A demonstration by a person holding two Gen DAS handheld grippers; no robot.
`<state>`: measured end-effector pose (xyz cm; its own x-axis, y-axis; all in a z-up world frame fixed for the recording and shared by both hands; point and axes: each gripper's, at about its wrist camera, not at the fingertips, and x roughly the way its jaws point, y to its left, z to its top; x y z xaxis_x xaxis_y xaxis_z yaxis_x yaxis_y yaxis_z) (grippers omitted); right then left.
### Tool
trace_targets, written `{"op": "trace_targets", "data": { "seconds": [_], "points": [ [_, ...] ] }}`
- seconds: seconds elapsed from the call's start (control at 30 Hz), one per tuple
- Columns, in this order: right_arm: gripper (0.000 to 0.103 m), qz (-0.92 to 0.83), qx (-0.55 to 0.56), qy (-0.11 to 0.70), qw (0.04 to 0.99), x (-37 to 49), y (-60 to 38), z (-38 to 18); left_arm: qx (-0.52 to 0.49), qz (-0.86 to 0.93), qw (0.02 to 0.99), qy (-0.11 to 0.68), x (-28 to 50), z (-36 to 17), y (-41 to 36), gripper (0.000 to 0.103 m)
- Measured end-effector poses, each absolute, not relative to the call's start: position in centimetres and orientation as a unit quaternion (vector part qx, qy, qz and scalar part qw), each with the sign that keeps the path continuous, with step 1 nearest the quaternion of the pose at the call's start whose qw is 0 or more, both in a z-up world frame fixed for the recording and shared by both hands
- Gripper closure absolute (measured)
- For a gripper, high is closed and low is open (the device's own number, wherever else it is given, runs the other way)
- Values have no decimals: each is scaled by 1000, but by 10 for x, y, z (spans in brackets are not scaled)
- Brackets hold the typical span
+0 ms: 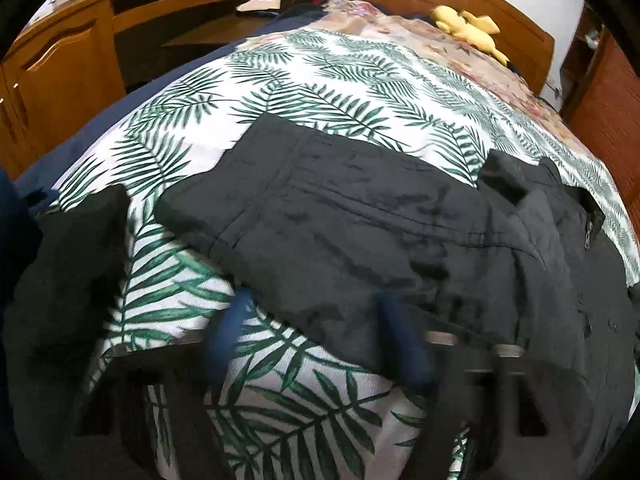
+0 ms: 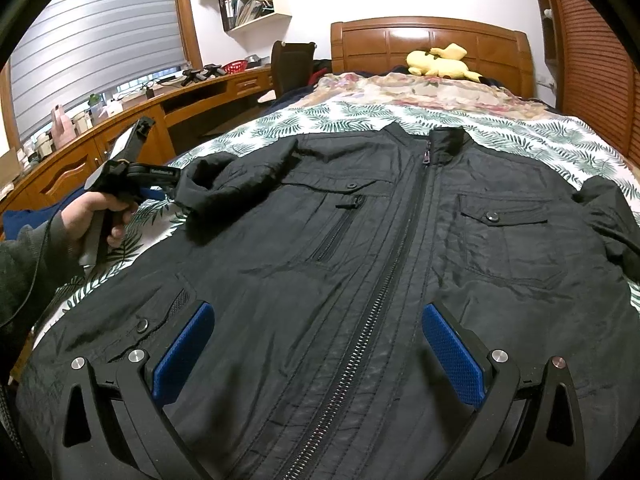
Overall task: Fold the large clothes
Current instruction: 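Grasp the sleeve cuff with the left tool and lift it, then lay the held sleeve across the jacket front and open the left tool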
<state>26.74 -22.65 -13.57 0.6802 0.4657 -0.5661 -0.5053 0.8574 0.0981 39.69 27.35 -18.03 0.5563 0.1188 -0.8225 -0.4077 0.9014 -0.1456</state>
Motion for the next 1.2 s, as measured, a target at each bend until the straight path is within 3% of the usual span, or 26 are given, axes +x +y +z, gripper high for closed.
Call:
{"op": "trace_targets", "data": {
  "seconds": [0.03,0.13,0.67,0.9,1.2],
  "points": [
    [0,266,-32,300,916,268,-227,-136,-155,146,868,450,399,-179,270,73],
    [0,265,-30,299,916,268,-227,-135,-135,141,873,448,401,-167,260,88],
    [0,254,-22,270,928,242,-259,-116,-9,60,942,331,365,0,113,91],
    [0,223,-10,255,941,227,-294,-110,32,13,949,314,353,26,43,91],
    [0,198,-6,257,946,217,-306,-113,59,-29,943,325,340,10,-27,91]
  ]
}}
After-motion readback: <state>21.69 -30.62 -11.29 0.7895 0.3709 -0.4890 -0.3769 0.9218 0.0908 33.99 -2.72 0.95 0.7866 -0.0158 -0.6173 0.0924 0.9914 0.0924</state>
